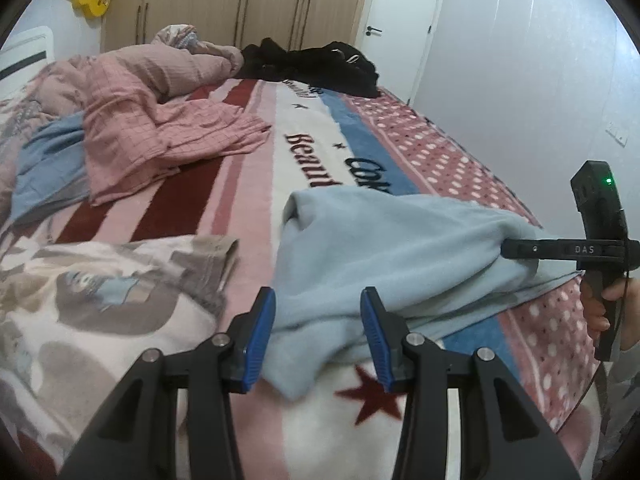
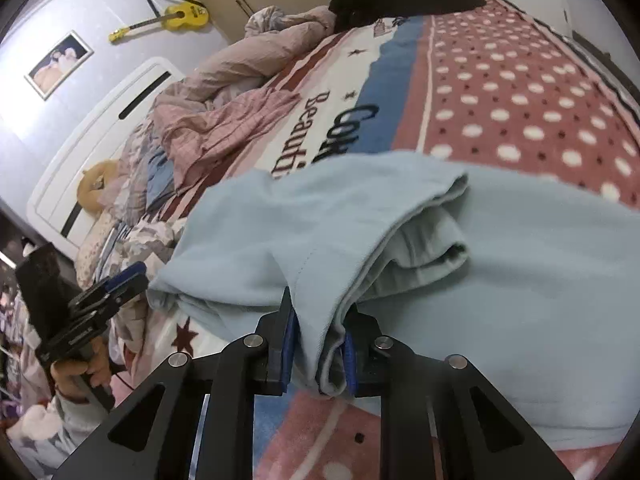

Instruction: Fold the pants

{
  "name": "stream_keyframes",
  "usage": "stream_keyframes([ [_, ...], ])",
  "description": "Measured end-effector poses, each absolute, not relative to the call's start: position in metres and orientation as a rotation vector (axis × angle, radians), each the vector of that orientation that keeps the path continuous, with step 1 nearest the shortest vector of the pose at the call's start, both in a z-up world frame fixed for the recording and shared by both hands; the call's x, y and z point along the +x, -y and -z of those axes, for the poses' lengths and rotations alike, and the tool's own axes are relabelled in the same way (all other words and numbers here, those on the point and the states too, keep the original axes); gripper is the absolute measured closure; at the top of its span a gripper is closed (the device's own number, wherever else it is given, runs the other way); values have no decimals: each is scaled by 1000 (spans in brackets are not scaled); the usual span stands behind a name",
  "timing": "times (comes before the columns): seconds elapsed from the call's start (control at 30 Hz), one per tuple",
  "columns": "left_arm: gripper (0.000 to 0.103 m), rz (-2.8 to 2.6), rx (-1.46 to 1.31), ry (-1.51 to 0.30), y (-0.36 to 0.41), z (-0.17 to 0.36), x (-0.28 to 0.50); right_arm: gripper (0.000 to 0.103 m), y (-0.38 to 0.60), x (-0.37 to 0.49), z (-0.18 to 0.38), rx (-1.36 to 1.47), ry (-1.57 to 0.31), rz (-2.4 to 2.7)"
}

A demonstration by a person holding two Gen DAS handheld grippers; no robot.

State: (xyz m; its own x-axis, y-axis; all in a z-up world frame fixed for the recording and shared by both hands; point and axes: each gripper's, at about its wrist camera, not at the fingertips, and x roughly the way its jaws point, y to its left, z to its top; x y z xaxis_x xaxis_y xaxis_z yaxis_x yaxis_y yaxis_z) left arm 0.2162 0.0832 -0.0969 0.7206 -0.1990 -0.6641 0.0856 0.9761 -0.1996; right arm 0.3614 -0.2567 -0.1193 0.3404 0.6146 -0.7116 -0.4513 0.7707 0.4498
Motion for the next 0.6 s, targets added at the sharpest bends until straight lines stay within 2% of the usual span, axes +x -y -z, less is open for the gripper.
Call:
stream_keyframes([
  [0.17, 63, 252, -165, -745, -67, 93, 242, 89, 270, 377, 121, 161, -1079, -671],
  [0.3, 63, 285, -103, -830, -46, 111, 259, 89, 279, 377, 132, 177, -1122, -670],
  [0.4, 63, 275, -52, -902, -39, 130, 262, 81, 279, 373, 145, 170, -1171, -670],
  [0.43, 63, 278, -47, -904, -40, 134, 261, 75, 280, 371, 143, 183, -1162, -682],
  [0.5, 63, 288, -59, -899, -42, 136, 260, 52, 287, 373, 136, 234, -1128, -690],
  [0.53, 63, 290, -70, -901, -44, 135, 260, 35, 293, 378, 132, 259, -1094, -663],
  [0.57, 63, 292, -74, -902, -45, 135, 260, 30, 297, 383, 130, 263, -1079, -629],
  [0.6, 63, 292, -74, -902, -46, 135, 259, 30, 301, 392, 130, 269, -1083, -581],
])
